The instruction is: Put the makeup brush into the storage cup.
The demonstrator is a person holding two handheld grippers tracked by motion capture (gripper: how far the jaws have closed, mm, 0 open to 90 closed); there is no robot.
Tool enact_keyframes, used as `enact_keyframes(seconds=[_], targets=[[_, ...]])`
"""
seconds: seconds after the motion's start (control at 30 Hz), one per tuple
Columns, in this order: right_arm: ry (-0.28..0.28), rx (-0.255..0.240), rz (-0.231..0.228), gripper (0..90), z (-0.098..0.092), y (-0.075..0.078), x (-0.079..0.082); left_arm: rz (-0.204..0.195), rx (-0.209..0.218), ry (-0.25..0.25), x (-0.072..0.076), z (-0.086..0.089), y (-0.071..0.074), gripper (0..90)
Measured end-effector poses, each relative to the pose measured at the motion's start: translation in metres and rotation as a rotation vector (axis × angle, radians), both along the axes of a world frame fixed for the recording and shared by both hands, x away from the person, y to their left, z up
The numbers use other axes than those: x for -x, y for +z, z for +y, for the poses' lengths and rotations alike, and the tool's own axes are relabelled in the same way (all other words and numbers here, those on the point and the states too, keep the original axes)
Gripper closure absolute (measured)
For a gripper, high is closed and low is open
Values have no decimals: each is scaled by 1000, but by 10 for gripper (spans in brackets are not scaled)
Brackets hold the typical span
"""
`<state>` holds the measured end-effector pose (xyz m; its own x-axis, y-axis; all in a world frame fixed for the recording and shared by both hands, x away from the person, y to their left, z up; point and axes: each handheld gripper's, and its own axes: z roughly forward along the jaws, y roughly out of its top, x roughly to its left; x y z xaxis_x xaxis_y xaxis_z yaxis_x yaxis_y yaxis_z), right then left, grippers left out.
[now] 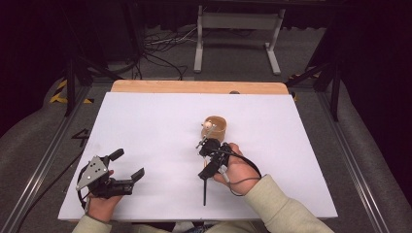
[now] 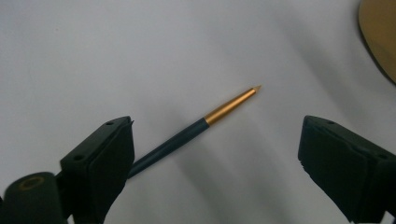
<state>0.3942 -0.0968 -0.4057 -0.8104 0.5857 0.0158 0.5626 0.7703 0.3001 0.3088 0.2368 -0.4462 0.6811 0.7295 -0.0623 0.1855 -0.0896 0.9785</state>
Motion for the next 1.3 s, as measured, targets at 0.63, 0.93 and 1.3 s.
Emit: enact_keyframes(seconds=[0.63,0.93,1.3], targets=[[-47,60,-6,215,9,-15,0,2,-2,-12,0,-1,-1,28],[-57,98,1,312,12,-21,2,10,1,-23,-1,-1,-1,38],[-59,109,32,609,14,-18,5,12,8,-23,-1,0,-1,42]])
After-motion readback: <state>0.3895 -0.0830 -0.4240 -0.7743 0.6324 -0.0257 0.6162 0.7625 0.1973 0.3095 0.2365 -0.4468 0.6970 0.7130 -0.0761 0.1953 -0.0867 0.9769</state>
